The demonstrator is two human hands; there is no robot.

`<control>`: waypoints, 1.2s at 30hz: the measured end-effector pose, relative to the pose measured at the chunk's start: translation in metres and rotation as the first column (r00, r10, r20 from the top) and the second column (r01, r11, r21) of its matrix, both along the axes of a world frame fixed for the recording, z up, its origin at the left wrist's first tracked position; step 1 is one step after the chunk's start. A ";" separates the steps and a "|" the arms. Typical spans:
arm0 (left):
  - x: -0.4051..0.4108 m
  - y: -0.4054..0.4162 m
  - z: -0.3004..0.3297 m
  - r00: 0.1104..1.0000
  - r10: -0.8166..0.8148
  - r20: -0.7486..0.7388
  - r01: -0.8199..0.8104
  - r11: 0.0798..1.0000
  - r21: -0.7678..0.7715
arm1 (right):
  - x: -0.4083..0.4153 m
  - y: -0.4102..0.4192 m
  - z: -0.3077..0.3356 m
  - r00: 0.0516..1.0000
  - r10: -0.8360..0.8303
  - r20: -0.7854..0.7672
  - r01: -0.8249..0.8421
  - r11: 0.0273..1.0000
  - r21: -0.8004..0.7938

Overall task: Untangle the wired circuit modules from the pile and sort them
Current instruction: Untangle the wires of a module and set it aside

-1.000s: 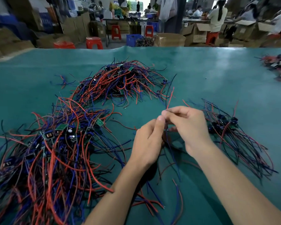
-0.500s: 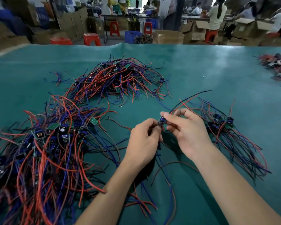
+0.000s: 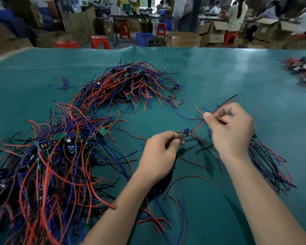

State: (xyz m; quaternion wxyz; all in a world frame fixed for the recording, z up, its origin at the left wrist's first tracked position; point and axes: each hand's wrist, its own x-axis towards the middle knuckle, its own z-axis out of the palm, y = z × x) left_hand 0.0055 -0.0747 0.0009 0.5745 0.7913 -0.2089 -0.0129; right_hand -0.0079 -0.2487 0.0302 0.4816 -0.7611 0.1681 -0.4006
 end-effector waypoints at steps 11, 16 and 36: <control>-0.001 -0.001 -0.003 0.999 -0.026 0.018 0.026 1.000 0.012 | -0.005 -0.044 0.005 0.932 -0.331 0.149 0.326 0.944 0.060; 0.001 -0.002 -0.002 0.997 0.076 -0.016 -0.077 0.993 -0.084 | -0.010 -0.054 0.009 0.867 -0.475 0.151 0.447 0.875 0.183; 0.001 -0.001 0.002 0.999 0.041 0.001 -0.041 0.999 -0.034 | 0.004 0.011 -0.004 0.984 0.177 0.030 -0.179 0.980 0.089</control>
